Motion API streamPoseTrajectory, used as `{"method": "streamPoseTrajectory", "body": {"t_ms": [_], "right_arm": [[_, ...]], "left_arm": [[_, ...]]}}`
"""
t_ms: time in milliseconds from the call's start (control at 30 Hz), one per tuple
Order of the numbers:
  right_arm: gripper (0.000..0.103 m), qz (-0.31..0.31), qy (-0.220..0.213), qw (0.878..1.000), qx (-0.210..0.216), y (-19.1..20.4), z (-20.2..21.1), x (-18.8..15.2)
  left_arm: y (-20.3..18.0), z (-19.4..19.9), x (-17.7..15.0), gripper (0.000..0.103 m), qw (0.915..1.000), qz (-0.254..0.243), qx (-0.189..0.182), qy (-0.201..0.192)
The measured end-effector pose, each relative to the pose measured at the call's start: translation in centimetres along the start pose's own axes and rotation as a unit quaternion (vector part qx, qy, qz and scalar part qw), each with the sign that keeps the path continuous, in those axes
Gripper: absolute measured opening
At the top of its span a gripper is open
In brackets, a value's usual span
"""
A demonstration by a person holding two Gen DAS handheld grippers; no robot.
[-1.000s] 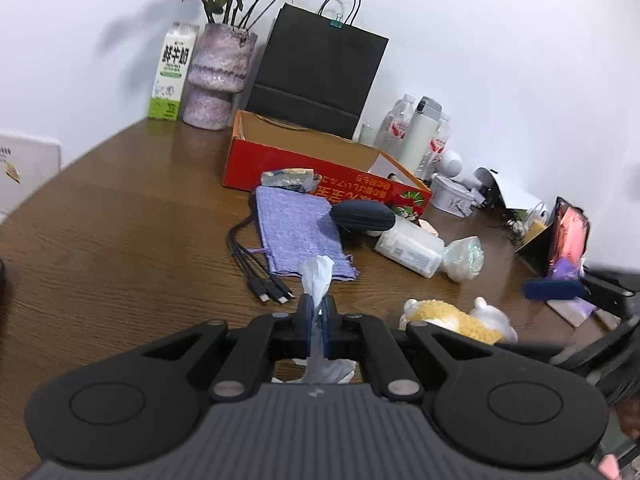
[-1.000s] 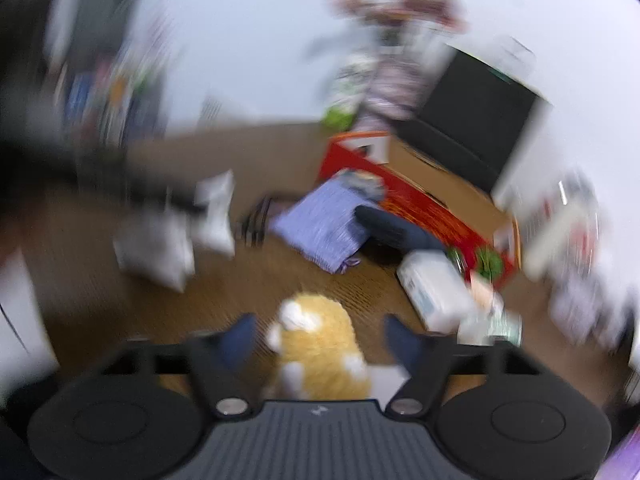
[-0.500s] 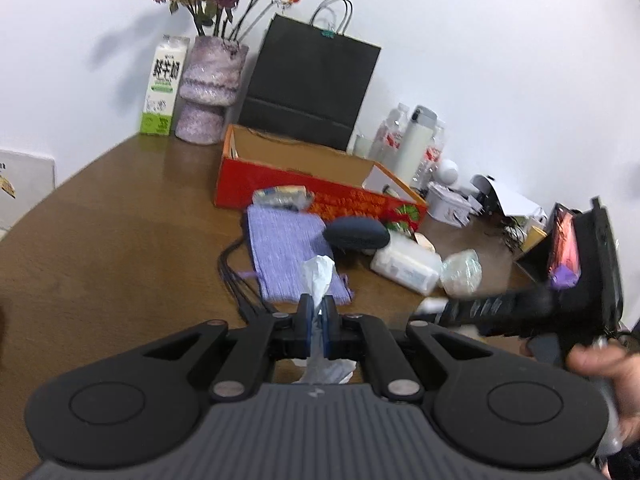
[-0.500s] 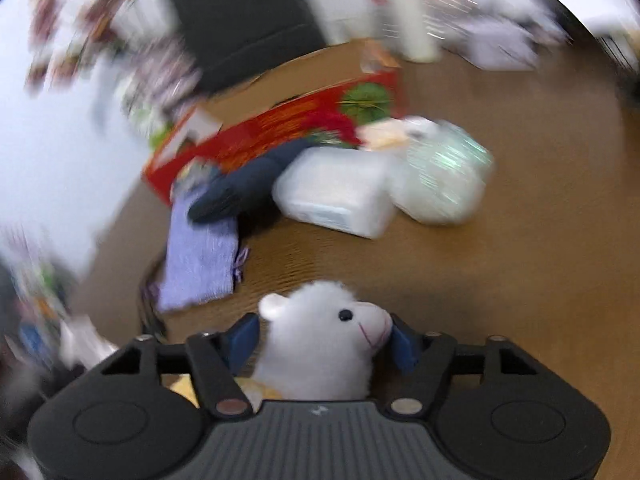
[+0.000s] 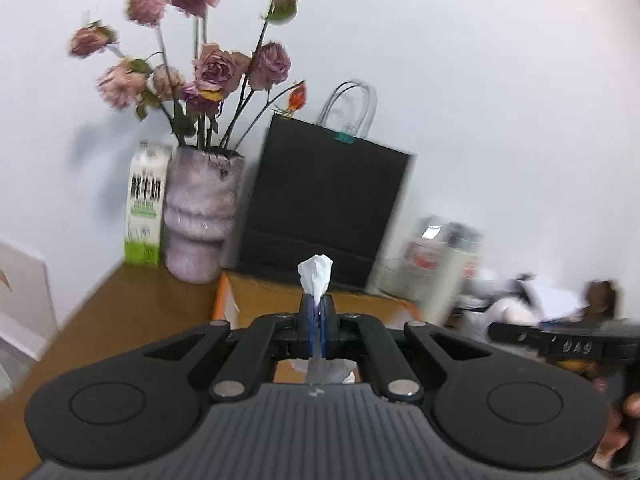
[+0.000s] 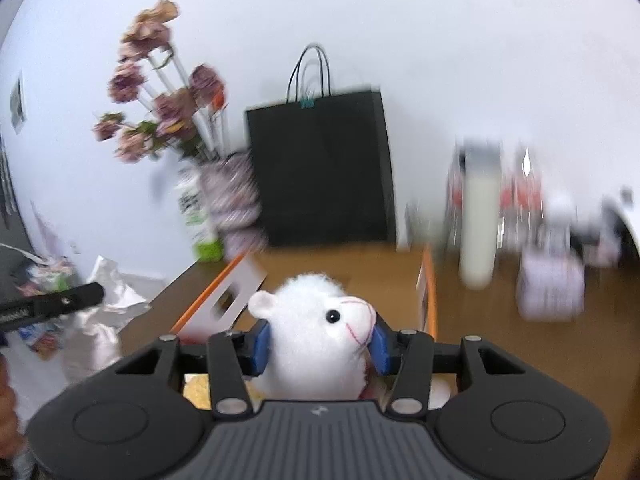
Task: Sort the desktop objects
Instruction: 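Carry tissue and plush sheep into the red box and open both tools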
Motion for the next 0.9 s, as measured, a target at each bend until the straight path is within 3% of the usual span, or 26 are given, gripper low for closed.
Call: {"method": "streamPoseTrajectory", "body": {"t_ms": [133,300,433,500,567,633,667,767,900], "right_arm": [[0.047,0.039,0.050,0.997,-0.044,-4.0,-10.2,3.6],[0.048,0.006,0.185,0.982,-0.032,-8.4,-20.0,-1.2],[0.051,0.046,0.223,0.974,-0.012,-8.4,-20.8,-3.3],[0.055,0.066,0.248,0.966,-0.011,-7.3,-20.5,-3.9],[0.059,0.088,0.245,0.964,-0.047,-7.0,-20.0,-3.4],[0.061,0.080,0.233,0.966,-0.078,-7.1,-18.5,-2.1],[0.067,0.068,0.224,0.968,-0.089,-7.2,-17.5,-1.2],[0.074,0.038,0.198,0.975,-0.097,-6.8,-14.5,0.9],[0.085,-0.011,0.164,0.984,-0.064,-4.3,-10.1,1.7]], "left_arm": [[-0.8,-12.2,-0.9,0.004,0.9938,-0.042,0.063,0.081],[0.4,-20.5,-7.2,0.004,0.9742,-0.088,0.111,0.176],[0.4,-20.9,-8.8,0.006,0.9706,-0.132,0.112,0.167],[0.1,-20.9,-8.7,0.019,0.9679,-0.130,0.102,0.189],[-0.2,-20.3,-8.0,0.038,0.9674,-0.117,0.077,0.211],[0.0,-18.4,-6.6,0.058,0.9707,-0.112,0.085,0.195],[0.2,-17.5,-5.9,0.066,0.9712,-0.113,0.091,0.189],[0.4,-15.1,-3.7,0.080,0.9744,-0.099,0.078,0.186],[0.2,-11.3,-2.0,0.088,0.9767,-0.076,0.075,0.186]]}}
Point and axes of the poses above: each gripper's, at about its wrist camera, not at the fingertips, and z roughly against the way its jaws point, y to its left, x to its top, the point moved 8 cm from there along -z, roughly the way its jaws point, and after that the axes turned 10 degrees about x, right-handed, at the moved point
